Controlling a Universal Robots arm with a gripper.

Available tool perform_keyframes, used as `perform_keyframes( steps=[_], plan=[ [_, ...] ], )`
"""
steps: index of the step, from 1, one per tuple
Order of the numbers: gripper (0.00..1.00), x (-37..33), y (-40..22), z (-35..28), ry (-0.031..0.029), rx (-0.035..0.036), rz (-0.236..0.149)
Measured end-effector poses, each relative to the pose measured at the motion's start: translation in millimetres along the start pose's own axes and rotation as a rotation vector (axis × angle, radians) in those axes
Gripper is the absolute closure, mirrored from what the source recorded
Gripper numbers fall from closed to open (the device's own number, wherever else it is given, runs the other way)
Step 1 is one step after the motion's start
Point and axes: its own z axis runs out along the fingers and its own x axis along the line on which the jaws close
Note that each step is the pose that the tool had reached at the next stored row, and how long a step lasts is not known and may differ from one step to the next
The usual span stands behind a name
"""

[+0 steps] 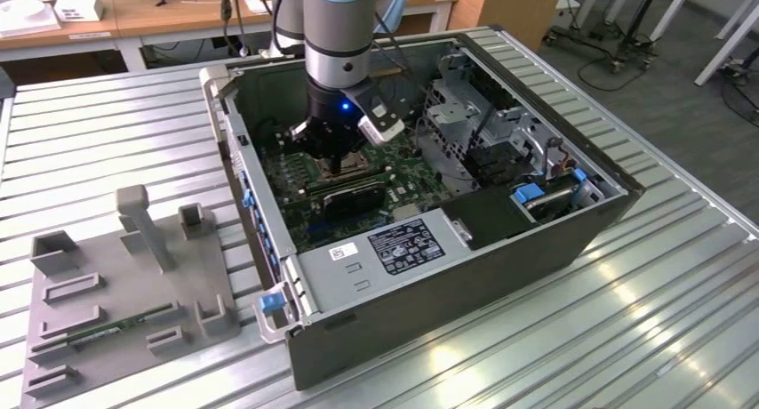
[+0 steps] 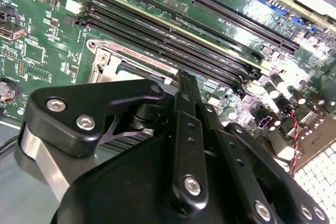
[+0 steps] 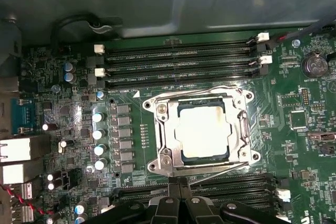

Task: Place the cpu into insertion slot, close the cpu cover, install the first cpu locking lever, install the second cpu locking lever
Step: 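Install the second cpu locking lever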

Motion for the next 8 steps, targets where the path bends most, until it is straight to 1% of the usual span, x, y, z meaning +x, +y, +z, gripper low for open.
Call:
perform_keyframes(
  steps=[4,5,8],
  plan=[
    [0.89,0.0,0.0,0.4,0.0001,-0.0004,0.0],
    [0.89,0.1,0.0,1.1,0.0013,-0.0005,0.0],
    [0.89,0.1,-0.1,2.2,0.0079,0.0006,0.001]
  ],
)
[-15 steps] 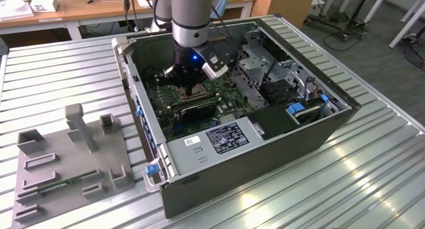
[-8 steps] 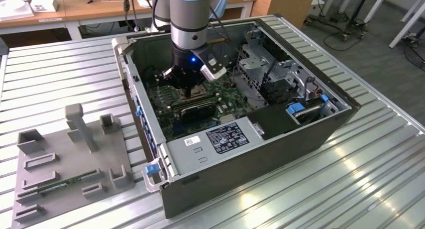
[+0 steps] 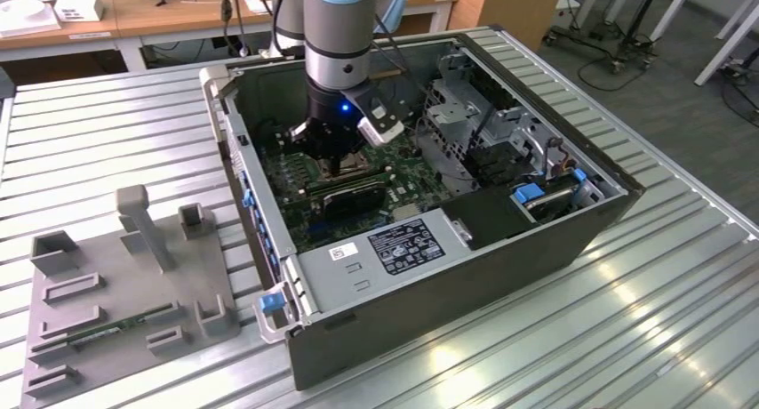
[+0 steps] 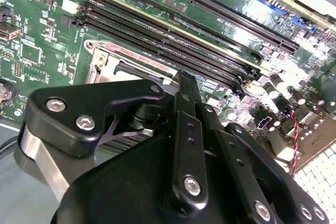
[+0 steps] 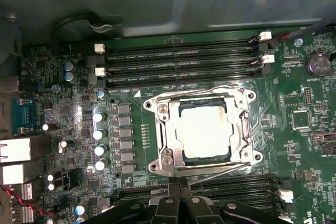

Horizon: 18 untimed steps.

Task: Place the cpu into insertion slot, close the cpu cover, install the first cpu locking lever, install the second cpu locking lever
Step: 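Install the second cpu locking lever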

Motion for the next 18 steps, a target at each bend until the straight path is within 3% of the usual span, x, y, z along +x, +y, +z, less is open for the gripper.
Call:
perform_keyframes(
  steps=[6,18],
  plan=[
    [0.89,0.2,-0.2,1.8,0.0088,0.0012,0.001],
    [0.89,4.7,-0.4,5.1,0.0088,0.0008,0.001]
  ],
)
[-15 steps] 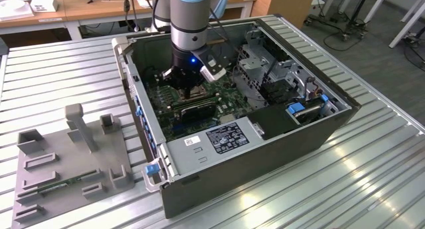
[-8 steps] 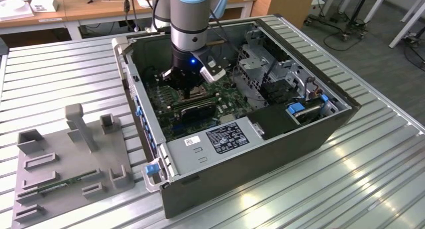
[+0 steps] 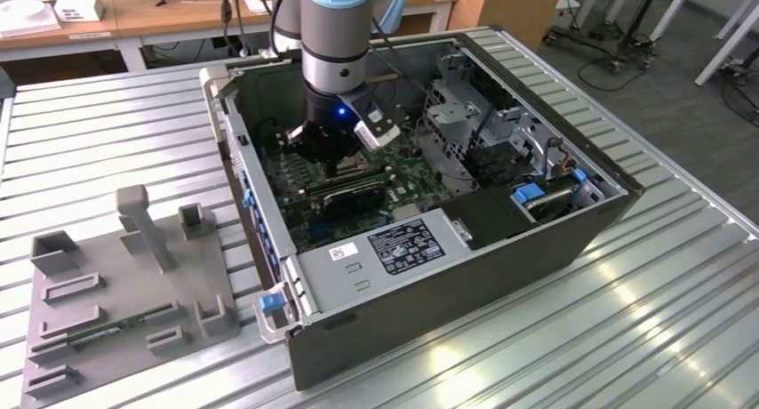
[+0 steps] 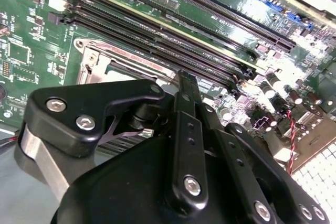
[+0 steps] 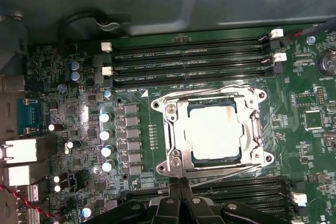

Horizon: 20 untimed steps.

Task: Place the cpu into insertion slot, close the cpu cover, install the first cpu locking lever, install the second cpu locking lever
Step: 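Install the second cpu locking lever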

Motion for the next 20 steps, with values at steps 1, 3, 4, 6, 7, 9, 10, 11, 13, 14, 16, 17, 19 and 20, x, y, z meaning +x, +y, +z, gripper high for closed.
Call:
perform_keyframes(
  steps=[1,3,4,6,7,9,10,11,13,14,16,17,19,20],
  plan=[
    [0.89,0.3,0.0,0.5,0.0,0.0002,0.0],
    [0.89,0.3,0.0,1.7,-0.0003,-0.0002,0.0],
    [0.89,0.4,0.1,2.5,-0.0004,-0.0008,0.0],
    [0.89,0.6,0.5,4.4,-0.0009,-0.0031,0.0],
    [0.89,0.7,0.7,5.2,-0.0012,-0.0045,0.0],
    [0.89,0.8,1.1,6.1,-0.0014,-0.0066,0.0],
    [0.89,0.9,1.3,6.3,-0.0015,-0.0069,0.0],
    [0.89,1.1,1.5,6.6,-0.0016,-0.007,0.0],
    [0.89,1.6,1.9,7.0,-0.0018,-0.007,0.0],
    [0.89,1.9,2.1,7.1,-0.002,-0.0071,0.0],
    [0.89,2.9,2.3,7.5,-0.0025,-0.0071,0.0],
    [0.89,3.4,2.4,7.8,-0.0028,-0.0072,0.0],
    [0.89,4.6,2.5,8.6,-0.0038,-0.0077,0.0],
    [0.89,5.2,2.5,8.9,-0.0044,-0.008,0.0]
  ],
)
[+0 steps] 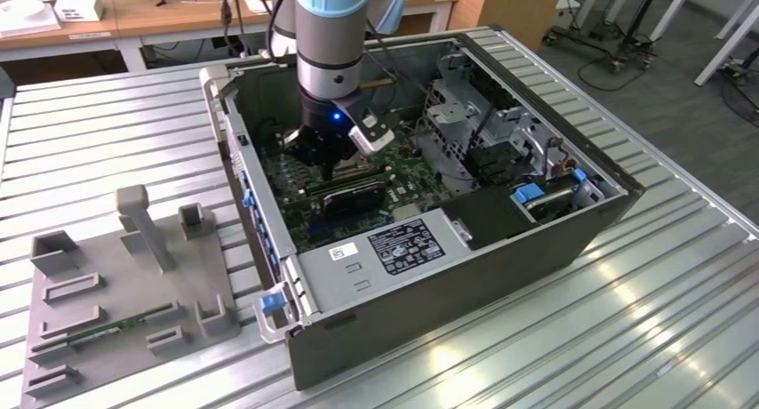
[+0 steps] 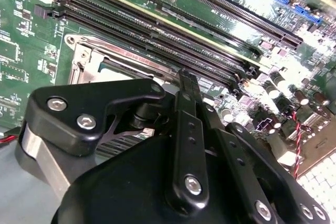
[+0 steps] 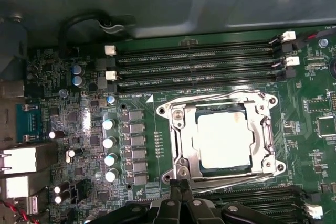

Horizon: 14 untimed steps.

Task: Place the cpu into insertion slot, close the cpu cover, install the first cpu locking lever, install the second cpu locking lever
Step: 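Install the second cpu locking lever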

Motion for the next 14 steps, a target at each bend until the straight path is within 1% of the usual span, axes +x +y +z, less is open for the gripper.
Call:
perform_keyframes(
  steps=[3,6,11,14],
  plan=[
    [0.89,0.8,0.1,0.8,-0.0016,-0.0023,0.0],
    [0.89,0.9,0.2,0.9,-0.0017,-0.0028,0.0],
    [0.89,3.1,-0.1,2.2,-0.0037,-0.0043,0.0],
    [0.89,3.2,0.1,3.4,-0.0041,-0.0093,0.0]
  ],
)
